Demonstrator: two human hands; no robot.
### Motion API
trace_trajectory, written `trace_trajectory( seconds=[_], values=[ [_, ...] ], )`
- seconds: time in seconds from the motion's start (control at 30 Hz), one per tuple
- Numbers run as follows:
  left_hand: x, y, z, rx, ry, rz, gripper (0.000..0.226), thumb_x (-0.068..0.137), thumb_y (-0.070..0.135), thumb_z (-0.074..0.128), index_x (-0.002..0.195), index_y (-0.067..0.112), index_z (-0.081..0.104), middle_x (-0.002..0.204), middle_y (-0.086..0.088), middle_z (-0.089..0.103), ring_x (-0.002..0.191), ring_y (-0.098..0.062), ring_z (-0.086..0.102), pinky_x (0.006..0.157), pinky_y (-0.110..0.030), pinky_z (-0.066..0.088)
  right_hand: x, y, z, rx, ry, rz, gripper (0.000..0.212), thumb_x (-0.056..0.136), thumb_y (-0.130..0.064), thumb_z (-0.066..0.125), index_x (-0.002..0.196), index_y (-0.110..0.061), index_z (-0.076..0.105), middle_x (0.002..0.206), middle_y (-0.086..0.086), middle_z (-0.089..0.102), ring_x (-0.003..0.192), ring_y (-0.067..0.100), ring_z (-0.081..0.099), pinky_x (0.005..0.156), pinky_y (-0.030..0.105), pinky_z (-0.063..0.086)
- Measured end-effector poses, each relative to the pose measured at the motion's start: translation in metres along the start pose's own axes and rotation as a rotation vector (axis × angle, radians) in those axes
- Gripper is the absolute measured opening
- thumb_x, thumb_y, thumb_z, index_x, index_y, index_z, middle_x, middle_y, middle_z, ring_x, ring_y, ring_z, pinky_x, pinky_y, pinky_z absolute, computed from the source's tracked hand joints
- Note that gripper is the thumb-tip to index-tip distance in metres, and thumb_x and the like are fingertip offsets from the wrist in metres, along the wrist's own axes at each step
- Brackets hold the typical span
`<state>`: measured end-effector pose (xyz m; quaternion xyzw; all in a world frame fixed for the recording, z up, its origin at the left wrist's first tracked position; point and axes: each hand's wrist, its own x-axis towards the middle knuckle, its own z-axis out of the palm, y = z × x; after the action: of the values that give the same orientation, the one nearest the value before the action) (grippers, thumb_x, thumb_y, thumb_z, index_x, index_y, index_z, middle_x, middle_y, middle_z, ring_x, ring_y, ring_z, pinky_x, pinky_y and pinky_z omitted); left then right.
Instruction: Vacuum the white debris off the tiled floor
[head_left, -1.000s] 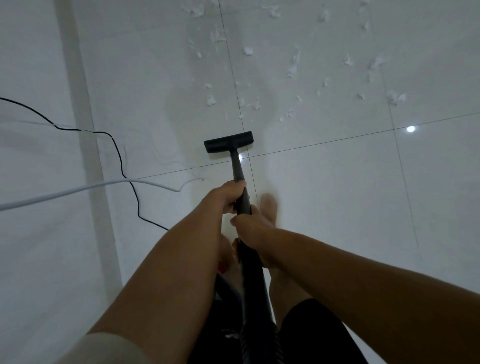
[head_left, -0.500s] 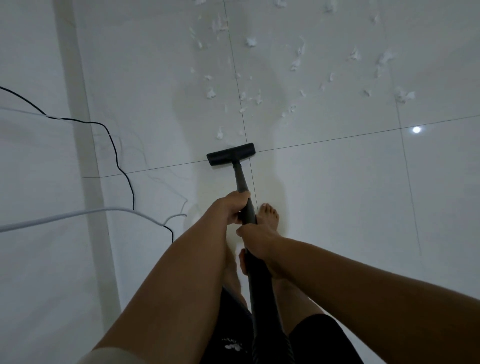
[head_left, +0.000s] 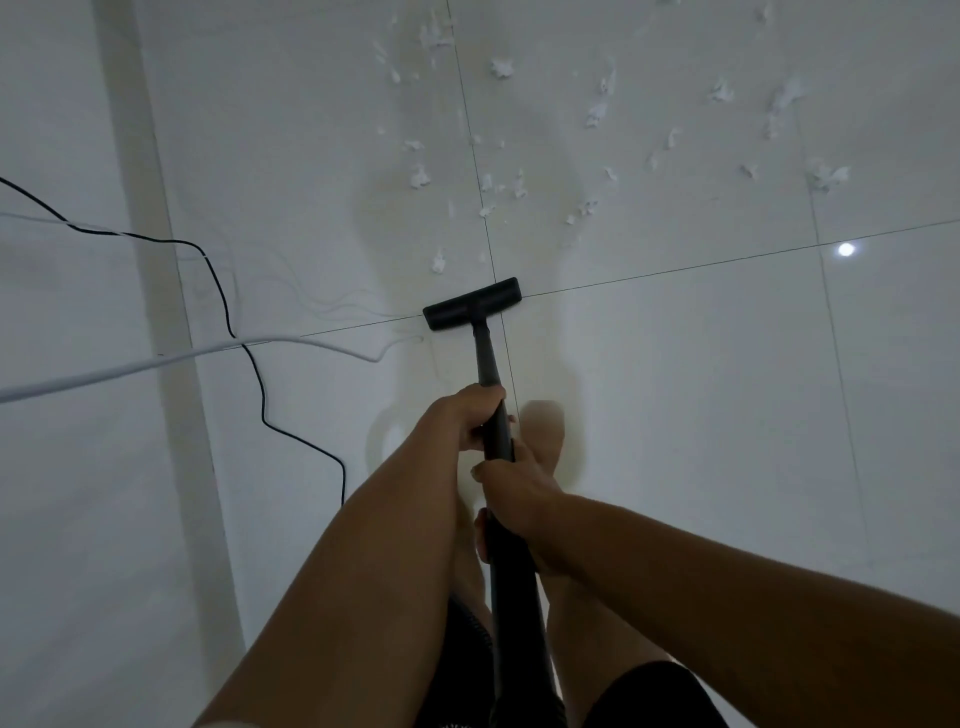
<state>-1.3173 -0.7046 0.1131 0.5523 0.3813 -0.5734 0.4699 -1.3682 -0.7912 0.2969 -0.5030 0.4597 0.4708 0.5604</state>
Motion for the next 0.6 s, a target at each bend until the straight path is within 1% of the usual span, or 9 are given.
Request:
trace_trajectory(
  seconds=[0.03, 0.07, 0.1, 0.13, 0.17, 0.2, 0.33, 0.5, 0.6],
  values=[
    [0.004, 0.0, 0.0, -0.019, 0.001, 0.003, 0.016, 0.106, 0.022, 0.043, 0.117, 0.012, 0.047, 0.102, -0.013, 0.065, 0.086, -0.024, 0.062, 0.087, -0.042, 0.055, -0.004, -0.003, 0.0, 0.014, -0.01, -0.001, 0.026, 0.107, -0.001, 0.038, 0.129, -0.014, 0.039, 0.08, -0.014, 0.03, 0.078, -0.003, 0.038, 0.098, 0.028, 0.052],
    [0.007, -0.001, 0.0, -0.027, 0.004, 0.01, 0.02, 0.106, 0.022, 0.044, 0.124, 0.013, 0.045, 0.1, -0.013, 0.065, 0.086, -0.024, 0.062, 0.086, -0.041, 0.055, 0.003, 0.003, -0.001, -0.033, -0.018, -0.018, 0.033, 0.107, -0.003, 0.039, 0.139, -0.009, 0.04, 0.082, -0.018, 0.026, 0.083, -0.004, 0.037, 0.108, 0.036, 0.043],
    [0.013, -0.002, 0.0, -0.024, 0.012, 0.021, 0.025, 0.105, 0.022, 0.045, 0.13, 0.015, 0.042, 0.098, -0.013, 0.064, 0.085, -0.023, 0.062, 0.084, -0.041, 0.056, 0.01, 0.007, -0.003, -0.002, 0.001, -0.054, 0.041, 0.106, -0.007, 0.041, 0.147, -0.008, 0.036, 0.083, -0.019, 0.03, 0.082, -0.004, 0.039, 0.102, 0.038, 0.046],
    [0.017, -0.003, 0.0, -0.018, 0.023, 0.034, 0.031, 0.106, 0.022, 0.045, 0.136, 0.018, 0.04, 0.095, -0.013, 0.062, 0.084, -0.022, 0.062, 0.084, -0.041, 0.056, 0.01, 0.008, 0.0, -0.007, 0.021, -0.073, 0.048, 0.105, -0.01, 0.046, 0.151, -0.016, 0.033, 0.083, -0.016, 0.04, 0.076, -0.002, 0.045, 0.084, 0.034, 0.053],
    [0.021, -0.004, 0.001, -0.012, 0.034, 0.046, 0.035, 0.106, 0.023, 0.044, 0.14, 0.02, 0.038, 0.092, -0.012, 0.061, 0.082, -0.021, 0.061, 0.084, -0.041, 0.056, 0.012, 0.009, 0.0, -0.042, 0.012, -0.066, 0.053, 0.103, -0.012, 0.05, 0.152, -0.024, 0.031, 0.081, -0.009, 0.049, 0.067, 0.003, 0.051, 0.067, 0.029, 0.052],
    [0.024, -0.004, 0.0, -0.008, 0.041, 0.056, 0.038, 0.107, 0.024, 0.044, 0.143, 0.022, 0.035, 0.09, -0.012, 0.06, 0.08, -0.021, 0.06, 0.083, -0.041, 0.057, 0.015, 0.011, 0.001, -0.067, 0.029, -0.043, 0.057, 0.102, -0.014, 0.052, 0.152, -0.029, 0.03, 0.079, -0.003, 0.053, 0.061, 0.009, 0.054, 0.057, 0.026, 0.05],
    [0.032, -0.001, -0.004, 0.003, 0.055, 0.072, 0.042, 0.108, 0.026, 0.043, 0.149, 0.025, 0.031, 0.086, -0.011, 0.059, 0.076, -0.02, 0.059, 0.072, -0.039, 0.054, 0.019, 0.01, 0.003, -0.077, -0.013, -0.045, 0.058, 0.102, -0.015, 0.055, 0.152, -0.029, 0.029, 0.071, 0.001, 0.054, 0.05, 0.008, 0.053, 0.045, 0.021, 0.047],
    [0.037, 0.007, -0.008, 0.036, 0.075, 0.093, 0.039, 0.107, 0.025, 0.043, 0.144, 0.023, 0.034, 0.088, -0.012, 0.06, 0.08, -0.021, 0.06, 0.082, -0.042, 0.055, 0.022, 0.001, 0.004, -0.04, -0.007, -0.059, 0.057, 0.102, -0.006, 0.05, 0.152, -0.025, 0.03, 0.065, 0.004, 0.052, 0.038, 0.004, 0.051, 0.034, 0.013, 0.042],
    [0.039, 0.014, -0.01, 0.025, 0.081, 0.103, 0.039, 0.107, 0.026, 0.044, 0.145, 0.025, 0.034, 0.091, -0.013, 0.059, 0.08, -0.021, 0.06, 0.079, -0.041, 0.055, 0.026, -0.003, 0.003, -0.026, 0.008, -0.055, 0.06, 0.101, -0.008, 0.05, 0.153, -0.03, 0.029, 0.064, 0.004, 0.054, 0.044, 0.008, 0.051, 0.035, 0.014, 0.043]
  ],
)
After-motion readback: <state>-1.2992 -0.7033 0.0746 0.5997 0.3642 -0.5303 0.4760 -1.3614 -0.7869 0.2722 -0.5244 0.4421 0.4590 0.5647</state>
